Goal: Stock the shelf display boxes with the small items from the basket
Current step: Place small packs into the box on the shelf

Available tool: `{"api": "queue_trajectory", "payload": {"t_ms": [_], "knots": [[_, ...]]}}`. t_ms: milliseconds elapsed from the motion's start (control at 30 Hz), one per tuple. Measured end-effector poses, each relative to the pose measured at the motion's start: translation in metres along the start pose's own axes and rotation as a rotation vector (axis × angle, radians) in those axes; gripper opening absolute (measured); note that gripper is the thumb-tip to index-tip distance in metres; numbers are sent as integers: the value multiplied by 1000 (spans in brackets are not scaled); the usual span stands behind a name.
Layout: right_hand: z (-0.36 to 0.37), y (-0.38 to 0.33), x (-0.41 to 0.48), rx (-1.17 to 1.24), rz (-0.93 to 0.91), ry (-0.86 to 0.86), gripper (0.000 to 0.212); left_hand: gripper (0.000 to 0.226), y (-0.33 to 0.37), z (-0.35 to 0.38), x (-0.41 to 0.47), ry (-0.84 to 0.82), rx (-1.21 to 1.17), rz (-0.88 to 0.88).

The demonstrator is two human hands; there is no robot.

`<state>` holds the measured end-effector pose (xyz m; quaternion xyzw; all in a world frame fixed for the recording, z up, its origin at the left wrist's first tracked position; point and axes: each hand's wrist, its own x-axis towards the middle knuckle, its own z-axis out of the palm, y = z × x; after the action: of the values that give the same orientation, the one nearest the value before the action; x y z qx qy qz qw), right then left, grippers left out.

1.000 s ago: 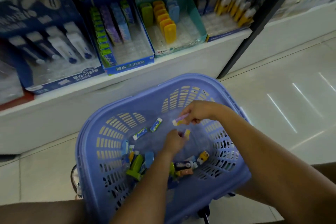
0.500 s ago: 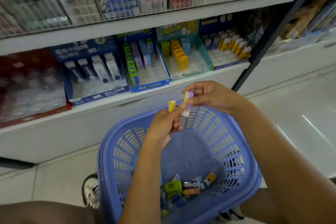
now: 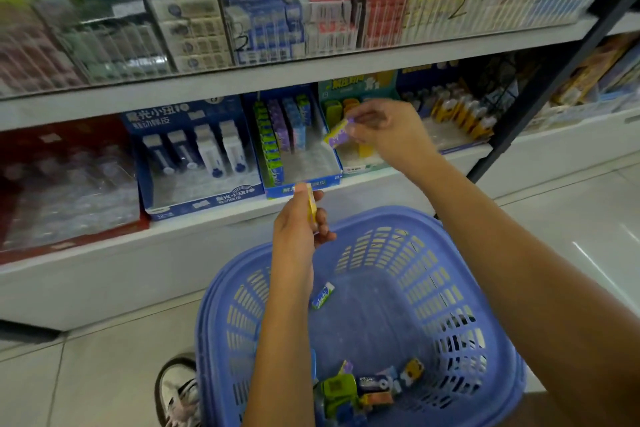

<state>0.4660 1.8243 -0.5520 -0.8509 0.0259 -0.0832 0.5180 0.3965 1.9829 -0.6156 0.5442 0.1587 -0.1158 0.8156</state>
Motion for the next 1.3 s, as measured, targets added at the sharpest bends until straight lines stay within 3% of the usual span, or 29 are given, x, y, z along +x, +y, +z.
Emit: {"api": "queue_trajectory", "payload": {"t_ms": [200, 433, 933, 1300], "knots": [[58, -8, 33, -220, -158, -154, 20, 39, 9, -12, 9, 60, -109, -31], [77, -16, 39, -503, -207, -333, 25, 38, 18, -33, 12, 194, 6, 90], [73, -17, 47, -390, -207, -130, 18, 38, 19, -41, 17, 203, -25, 87], [81, -18, 46, -583, -224, -309, 22, 25, 17, -42, 20, 200, -46, 38]]}}
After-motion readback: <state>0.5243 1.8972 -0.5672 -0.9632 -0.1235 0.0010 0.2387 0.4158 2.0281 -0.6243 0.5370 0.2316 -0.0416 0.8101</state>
